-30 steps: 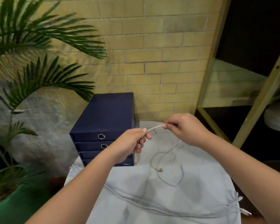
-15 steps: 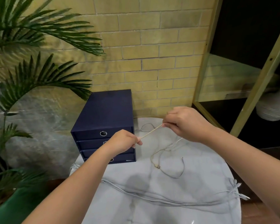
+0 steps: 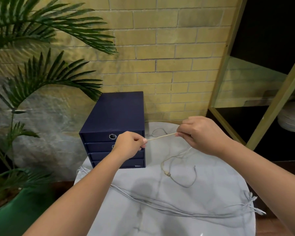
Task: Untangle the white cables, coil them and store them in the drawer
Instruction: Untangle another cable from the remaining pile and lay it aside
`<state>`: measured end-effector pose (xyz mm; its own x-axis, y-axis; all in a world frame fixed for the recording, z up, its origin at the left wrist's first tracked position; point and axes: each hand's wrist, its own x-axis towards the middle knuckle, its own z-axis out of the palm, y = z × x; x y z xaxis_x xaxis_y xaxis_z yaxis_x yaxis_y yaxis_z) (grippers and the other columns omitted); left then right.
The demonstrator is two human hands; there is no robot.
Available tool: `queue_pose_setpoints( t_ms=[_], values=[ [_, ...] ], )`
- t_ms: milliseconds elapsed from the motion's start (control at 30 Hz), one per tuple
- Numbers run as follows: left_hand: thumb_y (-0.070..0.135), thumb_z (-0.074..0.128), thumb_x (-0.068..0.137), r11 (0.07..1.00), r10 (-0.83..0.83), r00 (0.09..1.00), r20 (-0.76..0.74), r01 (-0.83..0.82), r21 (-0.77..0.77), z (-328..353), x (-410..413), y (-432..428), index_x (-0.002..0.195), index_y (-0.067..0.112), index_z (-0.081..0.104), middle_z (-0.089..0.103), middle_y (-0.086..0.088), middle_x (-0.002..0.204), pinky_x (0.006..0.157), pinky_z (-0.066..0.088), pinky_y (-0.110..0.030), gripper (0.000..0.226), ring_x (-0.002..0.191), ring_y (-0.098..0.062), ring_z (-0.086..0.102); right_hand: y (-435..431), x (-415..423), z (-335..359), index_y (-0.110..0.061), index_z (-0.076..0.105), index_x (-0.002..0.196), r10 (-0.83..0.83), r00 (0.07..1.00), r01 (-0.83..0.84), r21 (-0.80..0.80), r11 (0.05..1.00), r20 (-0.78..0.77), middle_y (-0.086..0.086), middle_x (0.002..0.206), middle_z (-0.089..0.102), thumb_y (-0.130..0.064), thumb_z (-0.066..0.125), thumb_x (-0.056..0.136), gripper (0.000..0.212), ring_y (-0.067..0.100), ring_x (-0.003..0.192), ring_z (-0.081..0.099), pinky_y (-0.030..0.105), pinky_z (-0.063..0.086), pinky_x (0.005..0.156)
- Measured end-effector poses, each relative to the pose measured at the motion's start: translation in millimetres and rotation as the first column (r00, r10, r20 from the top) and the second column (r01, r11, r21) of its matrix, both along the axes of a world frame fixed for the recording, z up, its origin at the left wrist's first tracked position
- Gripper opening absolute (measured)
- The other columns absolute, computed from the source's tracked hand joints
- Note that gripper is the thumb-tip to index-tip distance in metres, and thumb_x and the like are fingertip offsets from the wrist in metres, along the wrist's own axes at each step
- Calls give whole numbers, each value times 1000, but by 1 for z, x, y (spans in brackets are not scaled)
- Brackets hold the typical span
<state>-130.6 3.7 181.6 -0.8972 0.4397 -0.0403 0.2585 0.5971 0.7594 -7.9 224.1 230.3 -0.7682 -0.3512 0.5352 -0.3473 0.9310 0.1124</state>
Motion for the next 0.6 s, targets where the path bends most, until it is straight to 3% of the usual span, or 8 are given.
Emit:
queue_pose_setpoints(
  t_ms=[67,200,333,467,600],
  values=[
    [28,63,92,1000,-16,1000,19,16,19,-1,-1,-2,81,27,76,73,14,75,85,56,-38,17,76,-4,68,5,1,-2,-13,66,75,-9,1000,9,-22,1000,0,-3,63,54,-31,53,92,28,20,58,51,33,46,49],
    [29,68,89,1000,-11,1000,-5,11,-18,-1,-2,-3,79,31,75,73,11,79,83,56,-40,13,83,-9,67,6,2,-7,-13,66,73,-3,1000,3,-27,1000,3,-2,62,55,-33,49,93,33,21,58,51,33,46,50],
    [26,72,86,998,-14,1000,-8,14,59,0,1,-5,86,32,75,72,9,82,75,50,-27,7,86,-8,66,10,3,-10,-14,68,76,-4,1000,6,-81,997,28,-5,65,58,-36,48,93,34,17,61,54,32,47,52],
    [27,67,90,984,-165,986,-4,165,71,-3,5,-12,92,28,75,74,9,84,82,51,-25,9,83,-1,67,18,6,-13,-16,67,78,-66,998,68,-148,987,17,-8,65,55,-37,51,92,30,11,60,47,29,45,52],
    [30,57,95,966,-256,966,-44,257,20,0,18,-6,90,22,72,72,9,83,75,49,-20,17,78,2,63,14,7,-11,-16,68,77,-84,996,81,-205,975,-7,-10,64,51,-26,62,88,16,8,61,42,28,44,51]
  ],
)
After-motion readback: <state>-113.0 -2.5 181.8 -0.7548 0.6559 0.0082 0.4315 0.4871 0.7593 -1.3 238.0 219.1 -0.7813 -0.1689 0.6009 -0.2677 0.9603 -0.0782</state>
